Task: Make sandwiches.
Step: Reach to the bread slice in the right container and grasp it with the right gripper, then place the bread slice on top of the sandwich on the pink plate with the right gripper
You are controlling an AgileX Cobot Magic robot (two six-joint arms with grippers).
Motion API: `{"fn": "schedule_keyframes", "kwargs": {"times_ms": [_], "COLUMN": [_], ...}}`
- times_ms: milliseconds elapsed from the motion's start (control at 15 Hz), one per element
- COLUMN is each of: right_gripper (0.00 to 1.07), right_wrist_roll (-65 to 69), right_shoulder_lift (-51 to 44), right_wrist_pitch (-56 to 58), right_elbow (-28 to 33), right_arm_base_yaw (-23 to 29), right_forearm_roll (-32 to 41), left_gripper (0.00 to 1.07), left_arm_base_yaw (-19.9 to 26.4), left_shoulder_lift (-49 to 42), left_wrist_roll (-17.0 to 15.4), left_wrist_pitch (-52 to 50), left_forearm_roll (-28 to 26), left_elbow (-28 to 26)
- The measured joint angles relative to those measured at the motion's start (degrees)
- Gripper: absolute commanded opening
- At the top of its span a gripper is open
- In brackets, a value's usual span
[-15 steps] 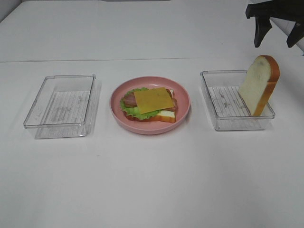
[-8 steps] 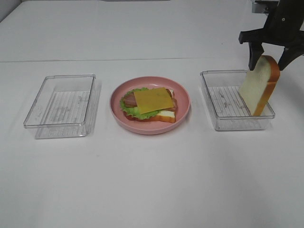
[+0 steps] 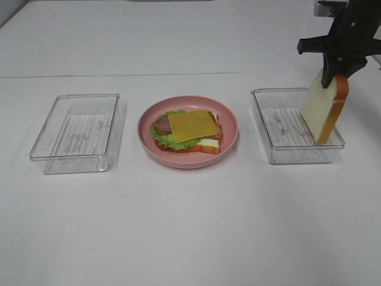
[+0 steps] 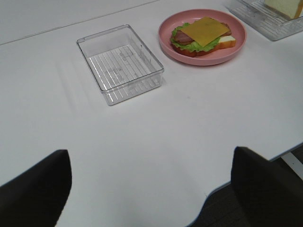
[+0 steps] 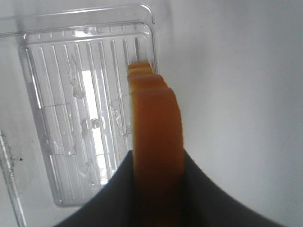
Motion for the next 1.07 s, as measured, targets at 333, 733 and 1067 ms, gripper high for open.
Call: {"fn": "schedule_keyframes", "kwargs": {"times_ms": [333,733,1067], "right_gripper": [0.00,0.00,0.00], "right_wrist_roll": [-0.7,-7.7,-22.5], "right_shoulder_lift": [-9.0,-17.3,-19.0], "right_wrist_pitch": [0.1,-3.3,-11.6], "right_elbow": [0.0,15.7,33.2], "right_arm_base_yaw": [0.0,0.0,0.0], "right_forearm_roll": [11.2,29.2,53.1], "left_gripper": [0.87,0.87,0.87], "left_arm_base_yaw": [0.0,0.0,0.0], "left_shoulder_lift": [0.0,0.0,0.0], "left_wrist_roll": [0.0,0.0,0.0], "left_wrist_pitch": [0.0,0.0,0.0], "left_forearm_roll": [0.0,0.0,0.0], "left_elbow": [0.0,0.0,0.0]}}
